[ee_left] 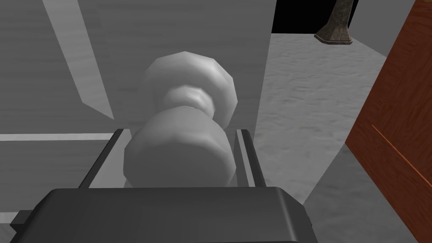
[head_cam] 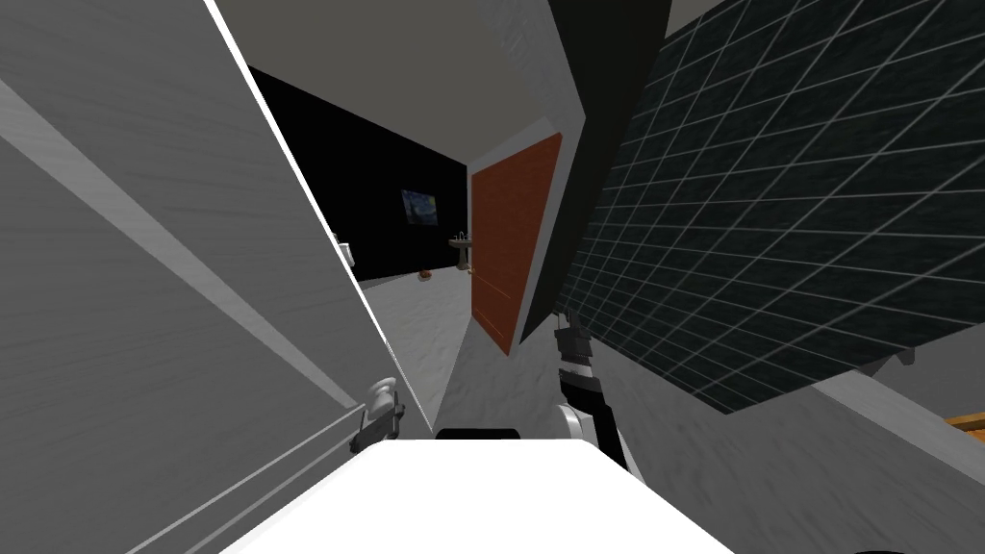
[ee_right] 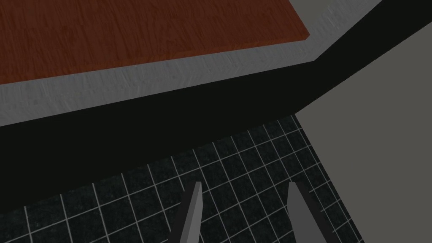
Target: Push the door open
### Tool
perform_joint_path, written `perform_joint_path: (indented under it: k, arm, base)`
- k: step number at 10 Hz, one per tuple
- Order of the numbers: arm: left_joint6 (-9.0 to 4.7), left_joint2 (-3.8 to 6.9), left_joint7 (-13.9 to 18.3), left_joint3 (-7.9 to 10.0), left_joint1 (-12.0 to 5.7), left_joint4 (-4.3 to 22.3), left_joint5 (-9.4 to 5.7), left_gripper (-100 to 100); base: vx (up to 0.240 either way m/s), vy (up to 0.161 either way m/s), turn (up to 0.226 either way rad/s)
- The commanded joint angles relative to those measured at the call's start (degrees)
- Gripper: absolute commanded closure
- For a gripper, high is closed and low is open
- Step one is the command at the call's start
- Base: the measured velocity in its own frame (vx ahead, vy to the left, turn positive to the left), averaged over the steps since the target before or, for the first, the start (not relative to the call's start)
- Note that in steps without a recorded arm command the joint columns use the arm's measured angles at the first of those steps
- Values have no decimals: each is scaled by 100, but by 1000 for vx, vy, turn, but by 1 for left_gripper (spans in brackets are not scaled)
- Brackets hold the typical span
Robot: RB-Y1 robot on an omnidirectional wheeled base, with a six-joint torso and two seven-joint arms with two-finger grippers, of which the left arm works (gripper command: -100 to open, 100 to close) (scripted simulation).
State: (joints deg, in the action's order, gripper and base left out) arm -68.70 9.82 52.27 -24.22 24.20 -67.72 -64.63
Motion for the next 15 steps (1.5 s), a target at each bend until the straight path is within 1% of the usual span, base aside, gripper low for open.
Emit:
perform_joint_path:
  k: [1, 3, 4, 5, 6, 7, 8, 15]
  arm:
    - [-10, -15, -2, -20, 21, 1, 6, 100]
    - [-10, -15, -2, -20, 21, 1, 6, 100]
    - [19, -33, -14, 190, -29, 31, -54, 100]
    - [24, -43, -18, 245, -37, 40, -69, 100]
    - [35, -64, -25, 365, -55, 59, -103, 100]
    - [41, -76, -30, 435, -65, 70, -123, 100]
    - [54, -103, -39, 583, -87, 93, -165, 100]
    - [109, -215, -79, 1203, -179, 192, -341, 100]
  base:
    - [0, 0, 0]
    - [0, 0, 0]
    - [99, 33, -39]
    - [127, 59, -26]
    - [139, 56, -33]
    - [140, 54, -22]
    - [157, 74, -23]
    - [103, 55, -25]
